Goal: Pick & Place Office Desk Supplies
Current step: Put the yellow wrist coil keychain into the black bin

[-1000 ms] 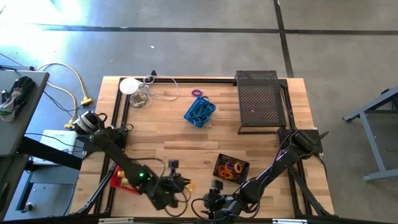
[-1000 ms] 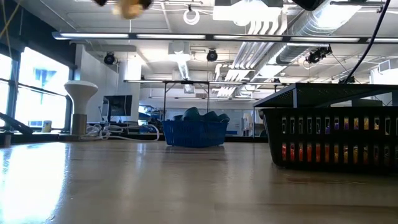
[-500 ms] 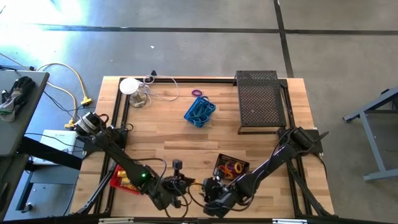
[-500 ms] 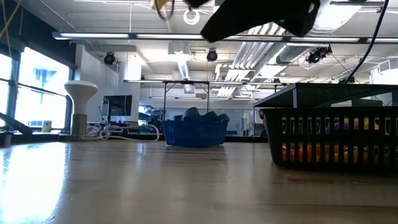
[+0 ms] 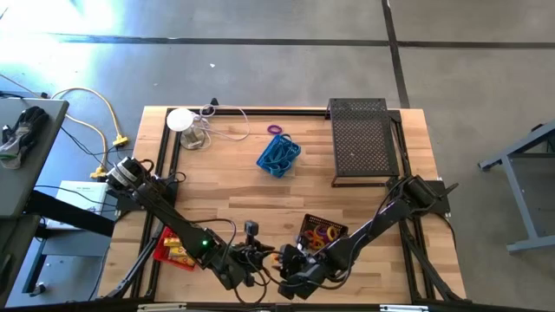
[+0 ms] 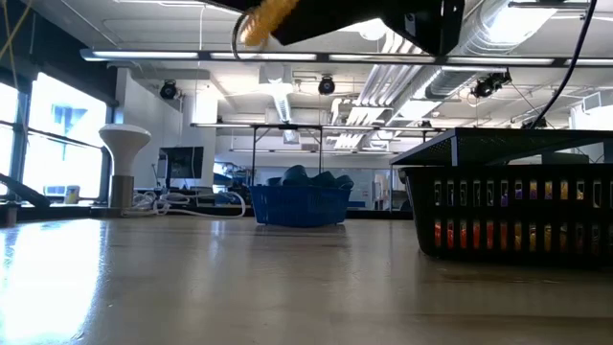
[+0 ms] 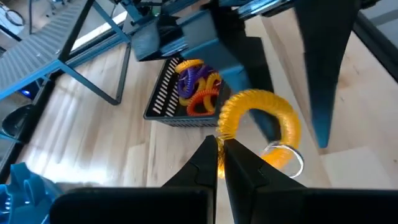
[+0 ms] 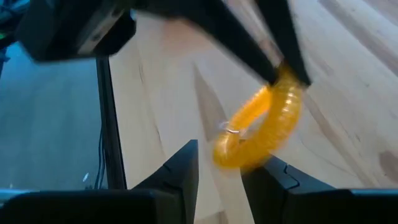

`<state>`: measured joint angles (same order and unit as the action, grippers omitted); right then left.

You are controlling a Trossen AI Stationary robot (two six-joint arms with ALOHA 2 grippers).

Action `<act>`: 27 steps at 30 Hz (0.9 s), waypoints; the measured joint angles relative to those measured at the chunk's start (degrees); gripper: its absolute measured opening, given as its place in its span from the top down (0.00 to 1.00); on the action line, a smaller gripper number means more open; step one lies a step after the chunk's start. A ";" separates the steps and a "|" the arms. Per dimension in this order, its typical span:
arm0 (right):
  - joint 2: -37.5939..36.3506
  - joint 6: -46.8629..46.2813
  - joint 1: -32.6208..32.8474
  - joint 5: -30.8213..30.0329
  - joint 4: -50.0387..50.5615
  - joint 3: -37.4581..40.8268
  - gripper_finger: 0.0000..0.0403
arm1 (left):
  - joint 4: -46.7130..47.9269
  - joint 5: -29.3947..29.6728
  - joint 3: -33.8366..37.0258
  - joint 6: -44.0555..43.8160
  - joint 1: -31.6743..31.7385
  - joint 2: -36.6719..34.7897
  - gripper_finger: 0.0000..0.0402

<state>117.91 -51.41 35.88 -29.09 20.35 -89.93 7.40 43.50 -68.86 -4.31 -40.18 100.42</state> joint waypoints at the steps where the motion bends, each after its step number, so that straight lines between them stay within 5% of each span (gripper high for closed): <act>1: 0.00 -0.01 -0.20 -0.01 -0.23 0.00 0.75 | 0.01 -0.75 0.00 -0.05 0.00 0.00 0.98; 17: 0.01 0.58 -1.14 -0.82 -0.97 0.00 0.76 | -0.17 -2.92 0.00 0.52 -0.46 0.02 0.98; 27: 0.02 2.10 -0.66 0.48 -0.25 0.00 0.97 | -0.26 -3.12 0.00 2.35 -0.05 0.02 0.97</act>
<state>117.93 -49.31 35.22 -28.61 20.10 -89.93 7.13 40.38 -68.86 -1.96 -40.23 100.44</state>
